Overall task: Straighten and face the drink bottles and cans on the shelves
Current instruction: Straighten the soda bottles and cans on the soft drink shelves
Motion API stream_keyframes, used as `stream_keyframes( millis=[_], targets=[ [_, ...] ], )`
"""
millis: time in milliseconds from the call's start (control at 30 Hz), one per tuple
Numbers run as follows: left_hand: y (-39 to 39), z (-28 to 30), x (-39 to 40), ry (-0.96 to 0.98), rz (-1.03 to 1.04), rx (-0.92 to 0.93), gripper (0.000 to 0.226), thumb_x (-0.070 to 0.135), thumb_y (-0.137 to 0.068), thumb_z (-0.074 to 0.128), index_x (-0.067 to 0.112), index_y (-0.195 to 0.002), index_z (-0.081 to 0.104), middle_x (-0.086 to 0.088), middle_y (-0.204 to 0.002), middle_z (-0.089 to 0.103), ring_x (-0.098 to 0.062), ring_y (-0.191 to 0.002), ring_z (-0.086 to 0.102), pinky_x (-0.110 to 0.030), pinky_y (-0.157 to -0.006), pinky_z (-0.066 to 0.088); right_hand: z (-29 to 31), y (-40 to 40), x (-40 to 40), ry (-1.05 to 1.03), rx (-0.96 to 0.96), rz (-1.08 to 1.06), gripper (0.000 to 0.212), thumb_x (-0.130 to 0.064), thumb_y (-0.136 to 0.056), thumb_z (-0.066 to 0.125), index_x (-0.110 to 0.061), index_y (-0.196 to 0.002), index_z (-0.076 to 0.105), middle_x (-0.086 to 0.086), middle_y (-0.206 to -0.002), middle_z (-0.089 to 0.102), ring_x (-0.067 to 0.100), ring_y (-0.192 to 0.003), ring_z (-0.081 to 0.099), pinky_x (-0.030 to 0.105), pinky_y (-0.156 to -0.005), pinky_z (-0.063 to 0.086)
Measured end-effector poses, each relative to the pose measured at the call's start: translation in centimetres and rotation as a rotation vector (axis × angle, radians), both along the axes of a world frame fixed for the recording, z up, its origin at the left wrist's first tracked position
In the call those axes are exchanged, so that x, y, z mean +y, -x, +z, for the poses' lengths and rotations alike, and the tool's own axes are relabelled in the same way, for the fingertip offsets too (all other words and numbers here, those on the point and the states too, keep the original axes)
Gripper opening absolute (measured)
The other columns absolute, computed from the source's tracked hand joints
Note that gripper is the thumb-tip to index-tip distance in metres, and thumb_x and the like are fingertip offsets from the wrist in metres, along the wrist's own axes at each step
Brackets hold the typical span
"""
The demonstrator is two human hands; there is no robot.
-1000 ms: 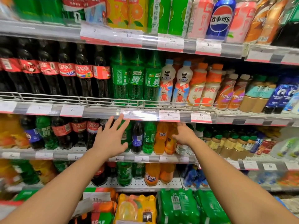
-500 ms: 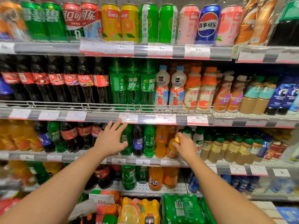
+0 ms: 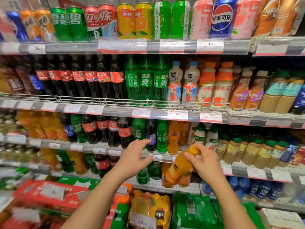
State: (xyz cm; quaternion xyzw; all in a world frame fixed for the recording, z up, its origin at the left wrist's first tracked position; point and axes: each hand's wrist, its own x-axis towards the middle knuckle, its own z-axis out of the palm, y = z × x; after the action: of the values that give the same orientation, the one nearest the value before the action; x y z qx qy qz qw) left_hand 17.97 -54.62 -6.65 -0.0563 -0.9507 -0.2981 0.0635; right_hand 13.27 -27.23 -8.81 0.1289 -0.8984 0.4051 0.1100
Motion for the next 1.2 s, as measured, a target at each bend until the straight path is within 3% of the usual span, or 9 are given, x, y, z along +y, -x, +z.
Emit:
stream_keyframes(
  millis=[100,267,433,500,600,700,867,1100,1200],
  targets=[
    [-1.5,-0.2,0.2,-0.011,-0.022,-0.066,0.067,0.049,-0.096,0.061,0.039,-0.155,0.031,0.017,-0.162,0.028,-0.014,-0.154,0.008,-0.047,-0.123,0.021,0.6,-1.9,-1.4,0.068,-0.061,0.115,0.016,-0.034,-0.092,0.073,-0.029,-0.088,0.058,-0.004,-0.077,0.065,0.003,-0.051,0.066,0.030,-0.061,0.053],
    [-6.0,-1.7,0.1,-0.123,0.017,-0.119,0.072,0.052,-0.093,0.065,0.046,-0.154,0.029,0.016,-0.162,0.026,-0.008,-0.152,0.014,-0.040,-0.121,0.024,0.5,-3.7,-3.8,0.140,-0.108,0.232,0.015,-0.034,-0.090,0.074,-0.030,-0.096,0.061,0.001,-0.065,0.066,0.014,-0.047,0.068,0.043,-0.060,0.056],
    [-10.9,-4.9,-1.6,-0.145,0.104,-0.230,0.086,0.066,-0.083,0.070,0.052,-0.153,0.023,0.020,-0.164,0.021,-0.007,-0.153,0.012,-0.045,-0.122,0.024,-1.2,-6.2,-8.9,0.162,-0.108,0.402,0.028,-0.060,-0.079,0.065,-0.040,-0.098,0.060,-0.010,-0.080,0.068,0.015,-0.059,0.065,0.047,-0.065,0.055],
    [-13.2,-5.4,-2.5,-0.189,0.118,-0.205,0.086,0.068,-0.081,0.072,0.058,-0.150,0.023,0.030,-0.159,0.022,0.003,-0.150,0.016,-0.032,-0.122,0.024,-1.6,-7.6,-11.4,0.150,-0.100,0.479,0.022,-0.053,-0.084,0.068,-0.038,-0.099,0.061,-0.014,-0.079,0.066,0.012,-0.059,0.060,0.044,-0.064,0.053],
    [-16.0,-4.6,-4.3,-0.303,0.179,-0.152,0.068,0.053,-0.082,0.079,0.063,-0.133,0.036,0.043,-0.134,0.044,0.025,-0.123,0.039,-0.006,-0.101,0.035,-0.8,-10.1,-15.2,0.136,-0.088,0.611,0.018,-0.045,-0.089,0.069,-0.035,-0.101,0.060,-0.013,-0.071,0.064,0.009,-0.057,0.060,0.043,-0.062,0.053],
    [-18.5,-4.3,-7.0,-0.394,0.291,-0.109,0.057,0.051,-0.077,0.084,0.059,-0.122,0.051,0.033,-0.116,0.064,0.009,-0.106,0.061,-0.021,-0.090,0.051,0.1,-12.0,-18.6,0.127,-0.056,0.695,0.016,-0.038,-0.091,0.072,-0.032,-0.102,0.061,-0.011,-0.065,0.060,0.009,-0.052,0.054,0.035,-0.057,0.048],
    [-23.8,-4.6,-12.6,-0.489,0.372,-0.036,0.052,0.044,-0.075,0.087,0.044,-0.119,0.059,0.018,-0.110,0.070,-0.001,-0.097,0.067,-0.026,-0.080,0.055,0.9,-16.0,-25.6,0.089,-0.065,0.799,0.021,-0.040,-0.089,0.076,-0.032,-0.102,0.062,-0.003,-0.070,0.062,0.026,-0.054,0.052,0.040,-0.059,0.047],
    [-29.6,-4.9,-24.0,-0.457,0.482,-0.021,0.068,0.057,-0.062,0.083,0.045,-0.123,0.055,0.018,-0.104,0.071,-0.002,-0.090,0.068,-0.035,-0.080,0.057,0.9,-21.9,-37.2,0.047,-0.051,0.838,0.021,-0.045,-0.091,0.071,-0.034,-0.105,0.059,-0.009,-0.072,0.061,0.009,-0.057,0.052,0.037,-0.059,0.045],
    [-30.9,-4.6,-28.3,-0.425,0.491,-0.015,0.067,0.055,-0.060,0.082,0.044,-0.120,0.054,0.017,-0.101,0.071,-0.003,-0.086,0.067,-0.035,-0.076,0.057,1.3,-23.8,-41.0,0.006,-0.015,0.816,0.025,-0.044,-0.094,0.069,-0.035,-0.114,0.057,-0.012,-0.068,0.059,0.010,-0.056,0.055,0.024,-0.054,0.034]
  ],
)
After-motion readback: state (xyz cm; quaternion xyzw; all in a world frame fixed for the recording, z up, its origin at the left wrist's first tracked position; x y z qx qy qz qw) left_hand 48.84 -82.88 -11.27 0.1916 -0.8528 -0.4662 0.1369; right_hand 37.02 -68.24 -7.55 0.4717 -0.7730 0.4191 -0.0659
